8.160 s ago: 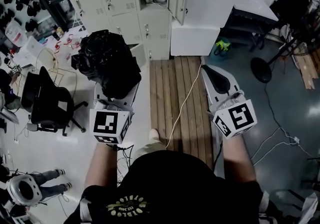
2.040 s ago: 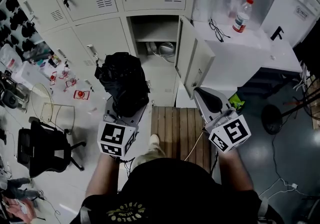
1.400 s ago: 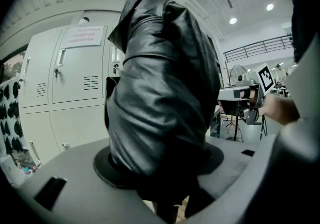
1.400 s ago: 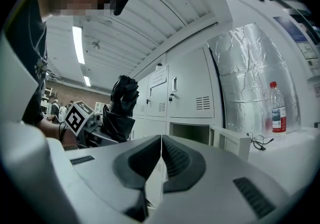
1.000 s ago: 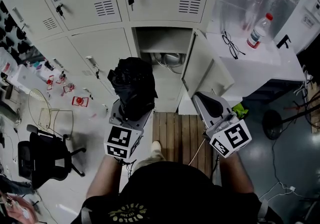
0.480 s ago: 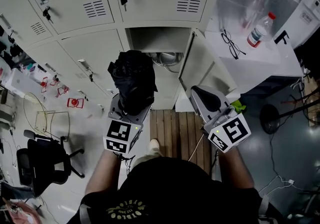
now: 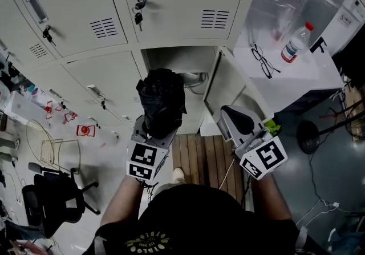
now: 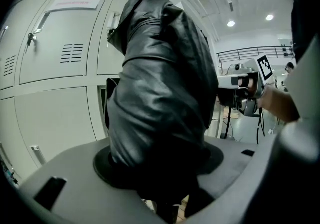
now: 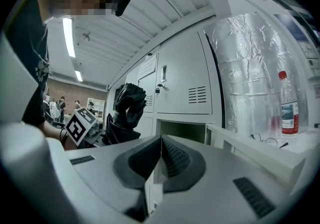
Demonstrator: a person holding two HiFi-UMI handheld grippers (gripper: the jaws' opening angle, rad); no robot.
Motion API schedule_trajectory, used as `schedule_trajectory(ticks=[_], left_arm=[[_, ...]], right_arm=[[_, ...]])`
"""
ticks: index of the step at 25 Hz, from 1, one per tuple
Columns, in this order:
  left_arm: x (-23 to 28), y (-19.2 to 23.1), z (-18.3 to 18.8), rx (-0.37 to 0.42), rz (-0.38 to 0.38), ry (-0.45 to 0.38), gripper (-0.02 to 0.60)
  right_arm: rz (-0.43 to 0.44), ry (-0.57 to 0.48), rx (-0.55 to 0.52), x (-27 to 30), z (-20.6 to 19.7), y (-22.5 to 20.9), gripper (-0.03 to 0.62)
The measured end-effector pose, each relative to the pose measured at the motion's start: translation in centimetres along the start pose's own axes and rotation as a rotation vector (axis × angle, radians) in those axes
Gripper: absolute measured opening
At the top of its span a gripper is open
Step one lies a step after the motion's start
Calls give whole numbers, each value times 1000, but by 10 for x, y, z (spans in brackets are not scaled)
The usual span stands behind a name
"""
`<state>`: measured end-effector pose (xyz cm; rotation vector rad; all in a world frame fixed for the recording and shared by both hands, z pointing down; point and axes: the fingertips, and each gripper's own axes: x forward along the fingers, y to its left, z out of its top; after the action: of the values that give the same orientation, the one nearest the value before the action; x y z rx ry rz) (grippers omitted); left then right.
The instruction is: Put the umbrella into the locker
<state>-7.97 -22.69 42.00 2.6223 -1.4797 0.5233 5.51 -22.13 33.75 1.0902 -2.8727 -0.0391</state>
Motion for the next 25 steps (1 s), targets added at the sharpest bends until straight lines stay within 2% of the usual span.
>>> schedule_trajectory(ticks=[18,25], left_arm=[[32,22,-11,20,-127,17,270],[36,26,-18,8,-147,23,270]], right_arm=[[-79,-7,-31,41,15,-2,28],[-95,-10,-40,43,18,1,29]])
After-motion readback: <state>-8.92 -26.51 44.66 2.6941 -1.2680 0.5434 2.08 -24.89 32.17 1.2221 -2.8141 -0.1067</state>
